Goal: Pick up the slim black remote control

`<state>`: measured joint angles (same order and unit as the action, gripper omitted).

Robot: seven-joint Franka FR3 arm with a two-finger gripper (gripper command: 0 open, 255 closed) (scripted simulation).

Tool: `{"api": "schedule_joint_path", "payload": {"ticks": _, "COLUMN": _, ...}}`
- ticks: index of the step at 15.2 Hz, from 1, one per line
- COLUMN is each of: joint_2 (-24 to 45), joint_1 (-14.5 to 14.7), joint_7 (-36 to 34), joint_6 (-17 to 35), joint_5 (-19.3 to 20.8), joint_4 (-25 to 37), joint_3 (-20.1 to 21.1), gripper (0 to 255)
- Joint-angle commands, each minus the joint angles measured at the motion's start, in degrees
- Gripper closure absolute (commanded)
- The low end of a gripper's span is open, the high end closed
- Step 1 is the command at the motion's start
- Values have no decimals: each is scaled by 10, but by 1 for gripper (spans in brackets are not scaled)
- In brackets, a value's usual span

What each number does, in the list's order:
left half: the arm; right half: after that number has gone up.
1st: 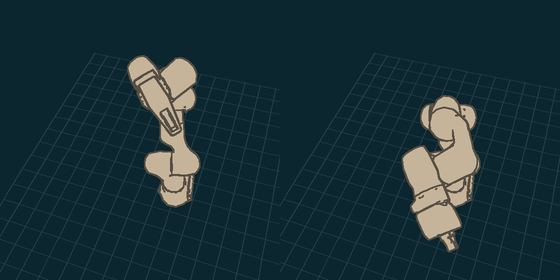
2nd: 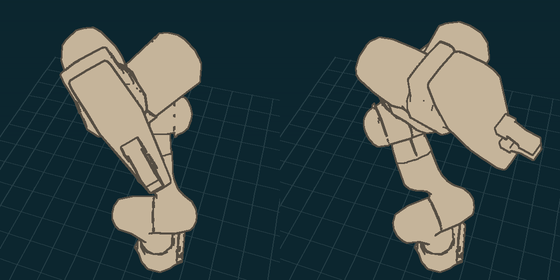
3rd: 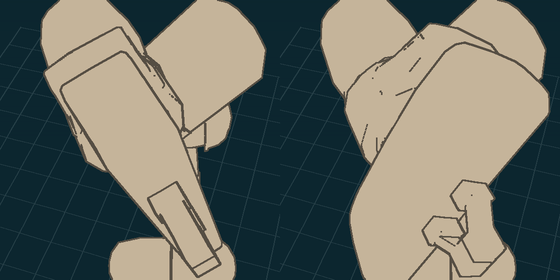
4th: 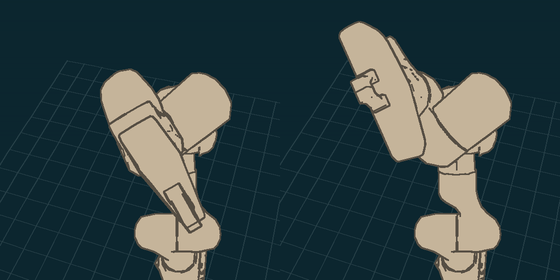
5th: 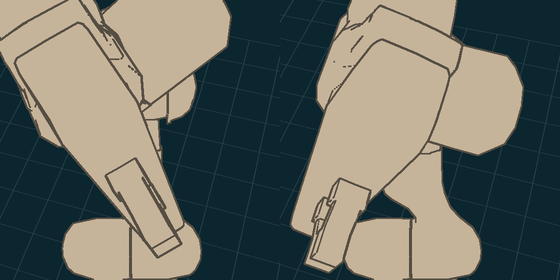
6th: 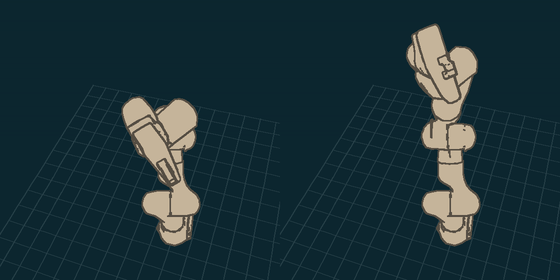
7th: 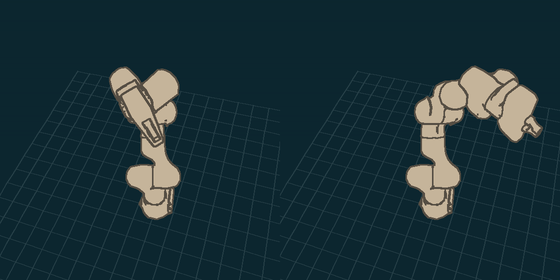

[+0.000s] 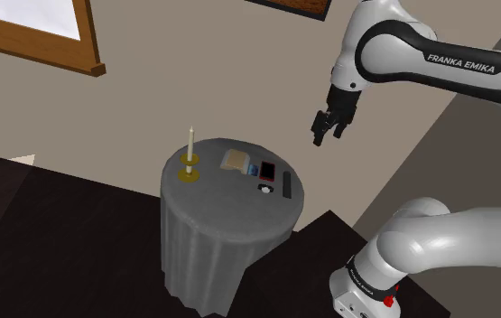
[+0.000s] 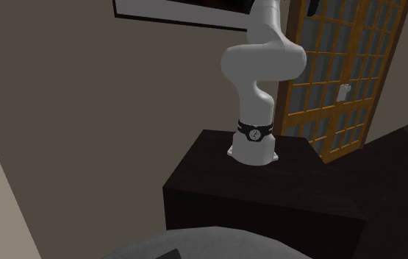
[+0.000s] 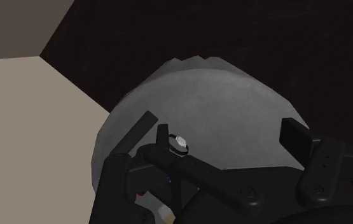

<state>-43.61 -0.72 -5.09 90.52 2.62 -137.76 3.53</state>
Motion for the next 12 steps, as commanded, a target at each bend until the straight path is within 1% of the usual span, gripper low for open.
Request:
{"api": "schedule_joint_path", "payload": {"ticks": 1, "joint_2": 0, "joint_1": 0, "joint_7": 0, "joint_6": 0, "joint_5": 0, "joint_4": 0, "joint_3": 0, "gripper": 0}}
{"api": "schedule_joint_path", "payload": {"ticks": 7, "joint_2": 39, "joint_1": -31, "joint_7": -48, "joint_6": 142, "joint_5": 11, "joint_4": -80, "joint_3": -5, "gripper": 0}}
{"api": "schedule_joint_path", "payload": {"ticks": 12, "joint_2": 100, "joint_1": -60, "joint_7": -90, "joint_6": 266, "joint_5": 24, "joint_4": -125, "joint_3": -10, "gripper": 0}}
